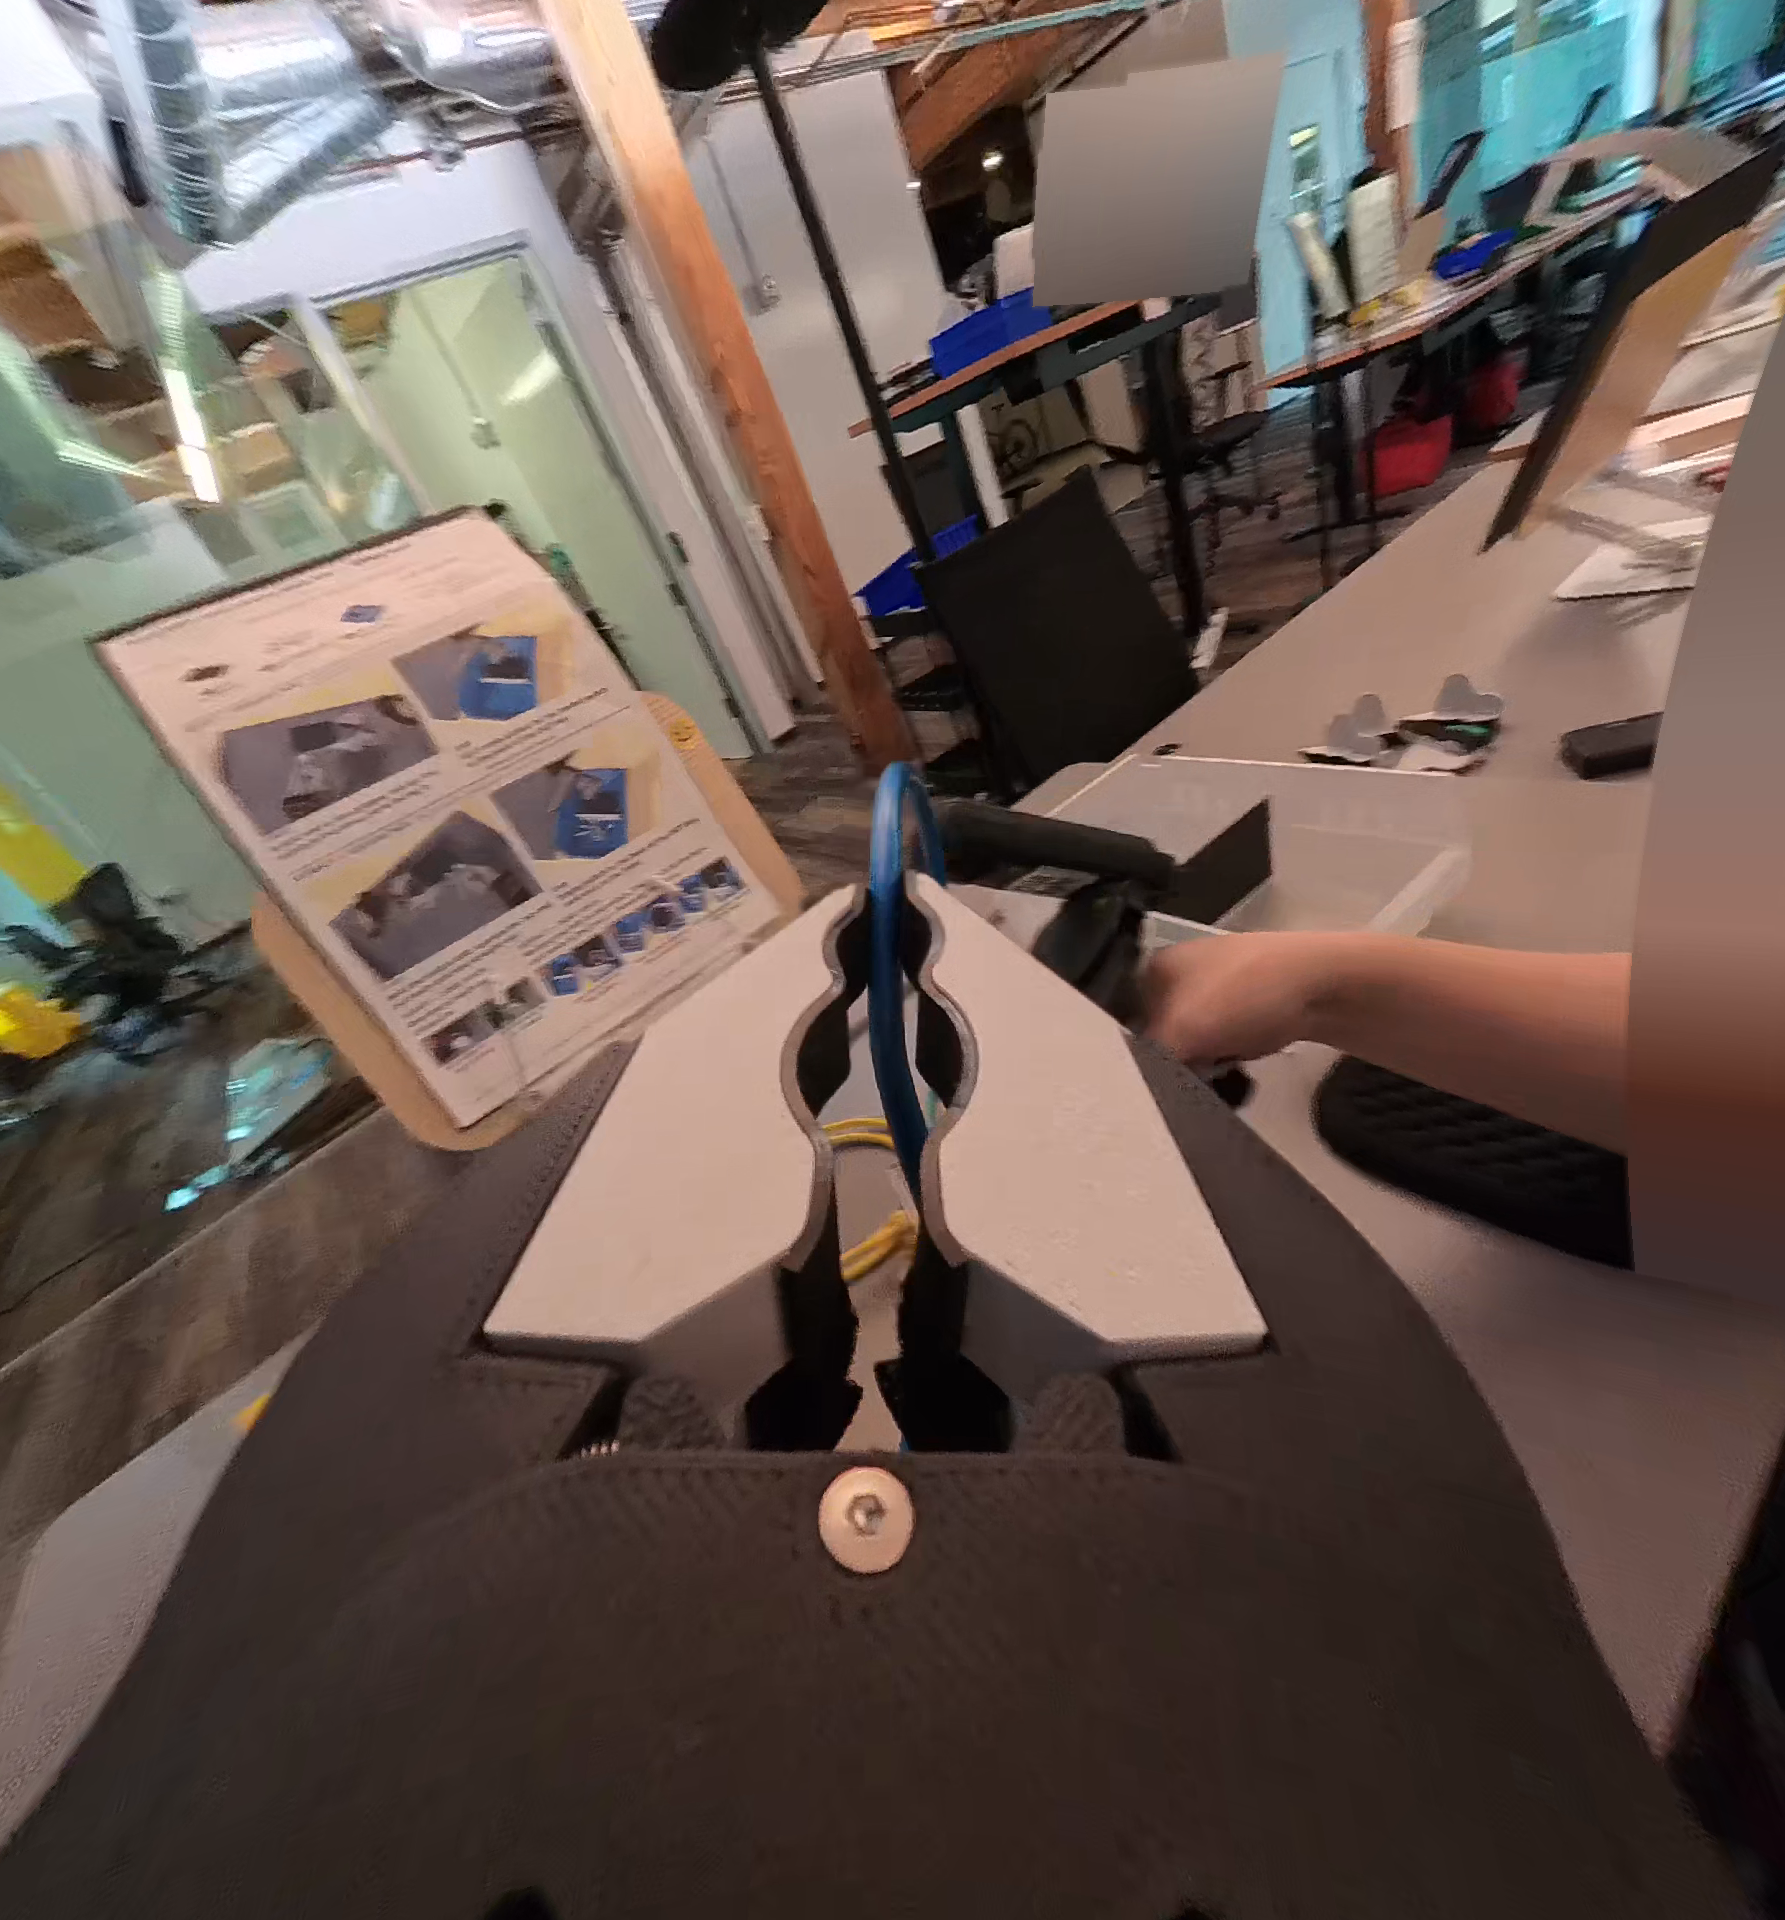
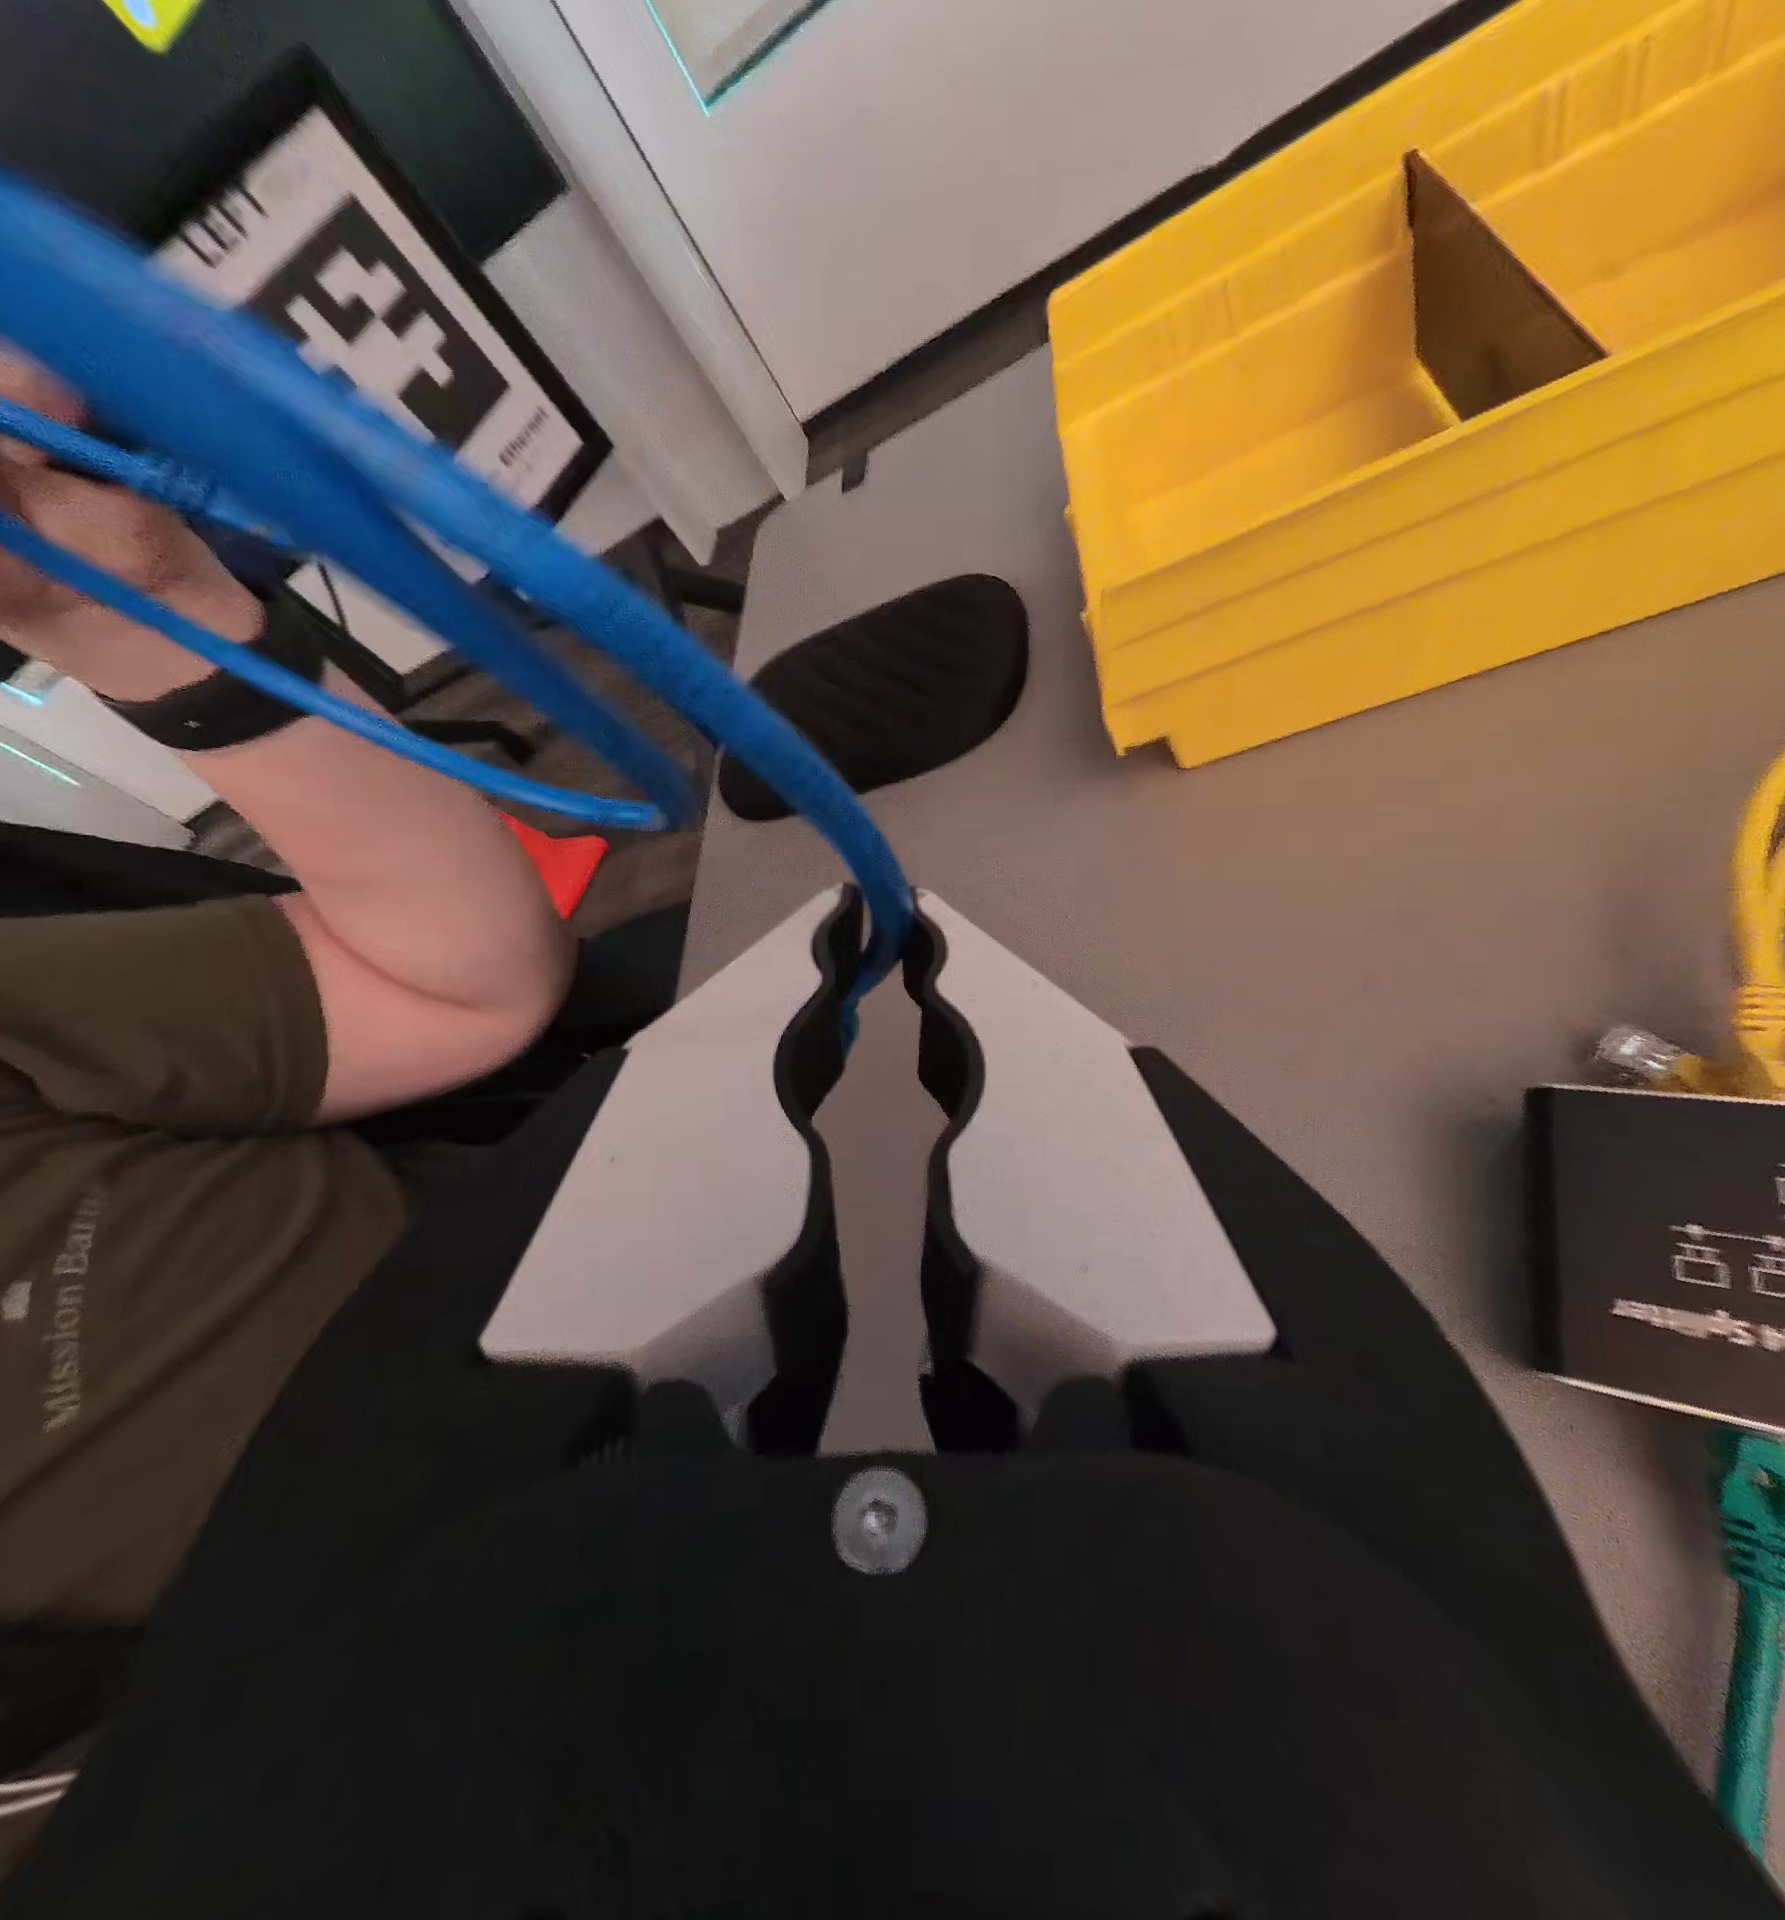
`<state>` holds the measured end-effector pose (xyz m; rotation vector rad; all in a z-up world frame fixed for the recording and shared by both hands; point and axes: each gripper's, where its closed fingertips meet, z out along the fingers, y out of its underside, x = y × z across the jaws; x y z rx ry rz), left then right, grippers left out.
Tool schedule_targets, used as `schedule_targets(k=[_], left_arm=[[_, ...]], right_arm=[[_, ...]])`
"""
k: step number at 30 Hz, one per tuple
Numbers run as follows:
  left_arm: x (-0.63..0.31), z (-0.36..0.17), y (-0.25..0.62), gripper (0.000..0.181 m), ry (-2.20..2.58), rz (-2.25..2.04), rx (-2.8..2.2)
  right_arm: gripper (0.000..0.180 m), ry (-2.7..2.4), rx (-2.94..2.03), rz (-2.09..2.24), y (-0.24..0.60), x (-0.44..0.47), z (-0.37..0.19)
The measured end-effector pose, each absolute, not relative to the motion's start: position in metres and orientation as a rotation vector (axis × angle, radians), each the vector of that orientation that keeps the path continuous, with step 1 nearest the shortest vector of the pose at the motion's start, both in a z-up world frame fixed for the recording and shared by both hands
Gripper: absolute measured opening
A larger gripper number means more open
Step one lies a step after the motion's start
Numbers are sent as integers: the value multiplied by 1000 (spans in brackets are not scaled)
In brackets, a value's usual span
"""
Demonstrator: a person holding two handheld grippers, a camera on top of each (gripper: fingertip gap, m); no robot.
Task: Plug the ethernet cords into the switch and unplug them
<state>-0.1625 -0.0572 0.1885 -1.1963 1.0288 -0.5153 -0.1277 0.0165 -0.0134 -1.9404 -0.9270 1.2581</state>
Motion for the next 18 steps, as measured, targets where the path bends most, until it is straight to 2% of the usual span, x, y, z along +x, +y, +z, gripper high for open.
schedule_targets(k=[2, 4, 6, 7, 9, 12, 16, 18], left_arm=[[-151, 181, -75, 4, 1097, -635, -1206], [-136, 166, -99, 17, 1202, -803, -1236], [-125, 154, -110, 65, 1244, -933, -1265], [-124, 149, -107, 82, 1228, -966, -1281], [-127, 141, -90, 79, 1180, -1005, -1287], [-134, 122, -46, 61, 1070, -1004, -1303], [-113, 73, -25, 68, 1144, -1057, -1364], [-97, 57, -30, 66, 1207, -1077, -1336]], right_arm=[[4, -943, -1886, 1174, 24, -122, -9], [4, -994, -1771, 1138, 22, -117, 6], [4, -1048, -1640, 1104, 17, -111, 23], [4, -1083, -1580, 1095, 12, -108, 31], [5, -1175, -1450, 1068, -1, -105, 42], [4, -1294, -1239, 986, -25, -104, 58], [4, -1259, -1130, 951, -34, -104, 80], [4, -1243, -1105, 952, -36, -103, 86]])
